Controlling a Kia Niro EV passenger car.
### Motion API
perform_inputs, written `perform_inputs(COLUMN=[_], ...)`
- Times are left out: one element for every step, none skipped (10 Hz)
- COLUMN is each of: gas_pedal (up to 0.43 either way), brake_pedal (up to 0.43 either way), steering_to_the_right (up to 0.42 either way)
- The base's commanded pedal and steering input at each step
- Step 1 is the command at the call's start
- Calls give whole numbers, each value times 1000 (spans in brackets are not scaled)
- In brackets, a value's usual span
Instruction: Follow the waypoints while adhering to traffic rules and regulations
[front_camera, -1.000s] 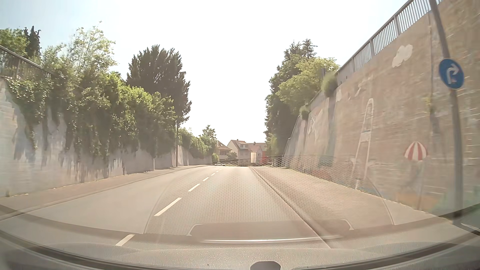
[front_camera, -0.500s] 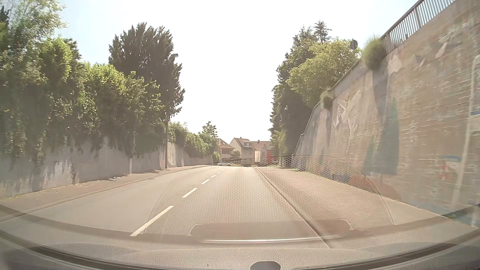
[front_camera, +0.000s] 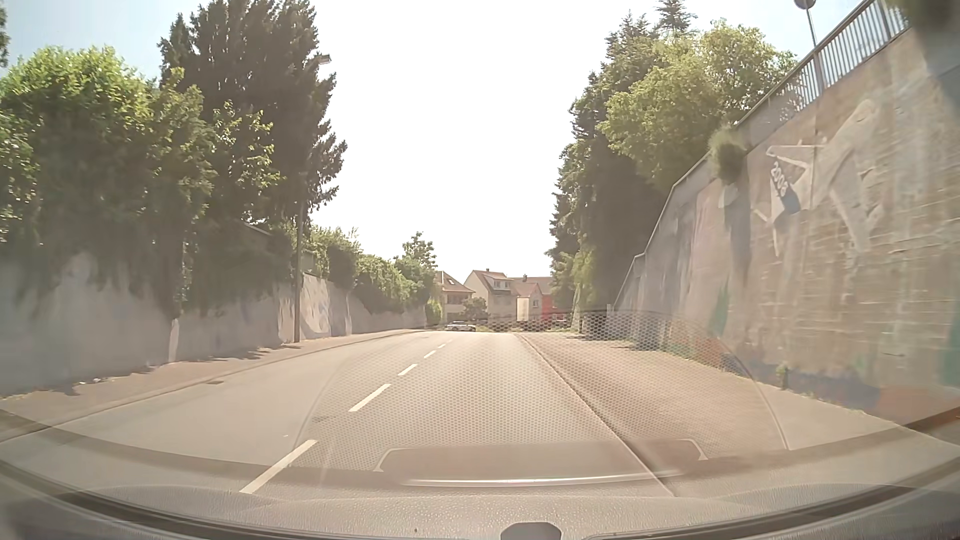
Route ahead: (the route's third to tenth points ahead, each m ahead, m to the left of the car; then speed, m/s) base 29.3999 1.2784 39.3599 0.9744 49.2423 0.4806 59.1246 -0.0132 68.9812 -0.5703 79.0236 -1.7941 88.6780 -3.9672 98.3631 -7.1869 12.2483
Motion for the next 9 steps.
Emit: perform_inputs(gas_pedal=[28, 39, 39, 39, 39, 39, 39, 39, 39], brake_pedal=[0, 0, 0, 0, 0, 0, 0, 0, 0], steering_to_the_right=[-5, -5, -5, -4, -3, 0, 3, 5, 5])
